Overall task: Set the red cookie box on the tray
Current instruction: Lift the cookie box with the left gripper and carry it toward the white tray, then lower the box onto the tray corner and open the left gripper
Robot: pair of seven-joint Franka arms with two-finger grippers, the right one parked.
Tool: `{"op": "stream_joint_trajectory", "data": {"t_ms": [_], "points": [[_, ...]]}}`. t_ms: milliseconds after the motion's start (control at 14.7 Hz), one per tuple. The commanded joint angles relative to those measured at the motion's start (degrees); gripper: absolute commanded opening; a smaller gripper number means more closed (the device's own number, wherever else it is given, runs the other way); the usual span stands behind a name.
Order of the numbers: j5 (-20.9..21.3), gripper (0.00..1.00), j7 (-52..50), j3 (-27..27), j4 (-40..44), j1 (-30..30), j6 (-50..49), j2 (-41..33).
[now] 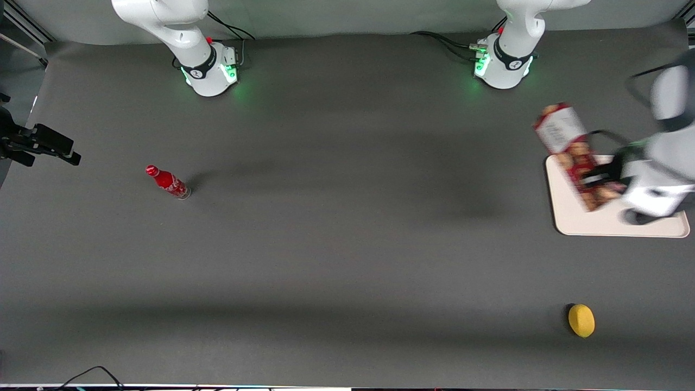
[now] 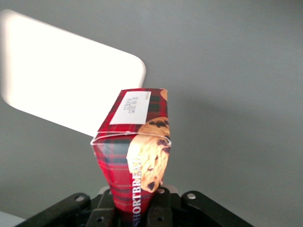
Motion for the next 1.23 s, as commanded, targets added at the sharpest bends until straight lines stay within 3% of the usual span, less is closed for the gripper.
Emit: {"op": "stream_joint_trajectory", "data": {"t_ms": [0, 136, 341, 614, 1023, 1091, 1159], "points": [[4.21, 0.00, 21.39, 9.93, 7.28, -0.40, -4.24, 3.21], [3.95, 0.00, 36.94, 18.28, 7.28, -0.40, -2.05, 6.19], [3.07, 0.00, 52.01, 27.70, 6.23, 0.65, 9.35, 13.12], [-0.08, 0.00, 59.51, 29.48, 1.76, 5.92, 26.05, 21.83], [-8.16, 0.00, 63.47, 32.12, -11.16, 7.77, 45.04, 26.77], [-9.92, 0.14, 64.60, 32.55, -12.13, 8.04, 46.55, 27.38], [-11.50, 0.66, 67.22, 32.56, -12.23, 8.04, 47.61, 28.43]]}}
